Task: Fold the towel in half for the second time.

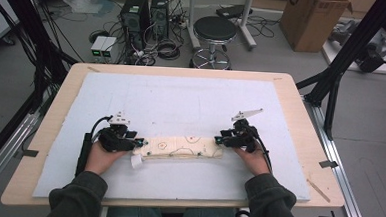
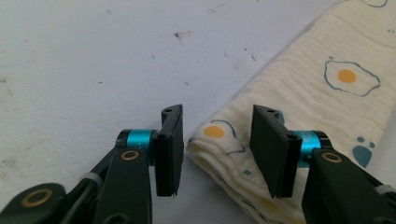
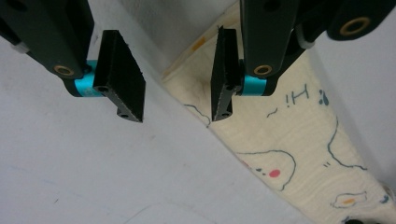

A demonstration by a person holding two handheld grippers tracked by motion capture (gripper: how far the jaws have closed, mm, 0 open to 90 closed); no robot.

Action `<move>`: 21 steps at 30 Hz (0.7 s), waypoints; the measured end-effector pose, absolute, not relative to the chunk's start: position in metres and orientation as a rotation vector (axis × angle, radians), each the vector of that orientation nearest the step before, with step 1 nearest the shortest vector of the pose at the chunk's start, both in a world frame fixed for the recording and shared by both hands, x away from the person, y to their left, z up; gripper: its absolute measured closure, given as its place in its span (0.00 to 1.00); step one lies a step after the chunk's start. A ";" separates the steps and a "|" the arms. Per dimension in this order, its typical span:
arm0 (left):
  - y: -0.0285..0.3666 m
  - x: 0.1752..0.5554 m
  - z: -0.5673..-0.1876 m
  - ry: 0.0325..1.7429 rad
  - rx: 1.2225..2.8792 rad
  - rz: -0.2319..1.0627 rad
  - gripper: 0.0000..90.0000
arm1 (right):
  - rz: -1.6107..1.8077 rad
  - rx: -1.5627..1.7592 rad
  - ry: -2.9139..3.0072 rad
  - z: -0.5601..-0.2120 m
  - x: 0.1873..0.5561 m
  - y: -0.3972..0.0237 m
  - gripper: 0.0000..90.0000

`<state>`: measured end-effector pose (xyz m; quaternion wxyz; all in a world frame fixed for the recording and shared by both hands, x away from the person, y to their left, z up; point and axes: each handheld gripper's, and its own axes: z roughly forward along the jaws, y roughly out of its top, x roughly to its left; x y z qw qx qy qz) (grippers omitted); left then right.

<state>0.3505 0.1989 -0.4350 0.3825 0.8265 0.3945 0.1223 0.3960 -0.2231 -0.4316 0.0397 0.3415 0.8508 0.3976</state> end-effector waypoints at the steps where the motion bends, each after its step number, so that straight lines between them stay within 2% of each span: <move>1: 0.199 0.350 -0.435 1.007 2.118 0.315 0.62 | 1.203 1.053 2.617 -0.433 0.396 -0.222 0.62; 14: 0.195 0.348 -0.438 1.004 2.116 0.320 0.68 | 1.201 1.030 2.663 -0.439 0.396 -0.218 0.77; 21: 0.194 0.346 -0.438 0.993 2.109 0.292 0.80 | 1.202 0.995 2.684 -0.439 0.395 -0.216 0.85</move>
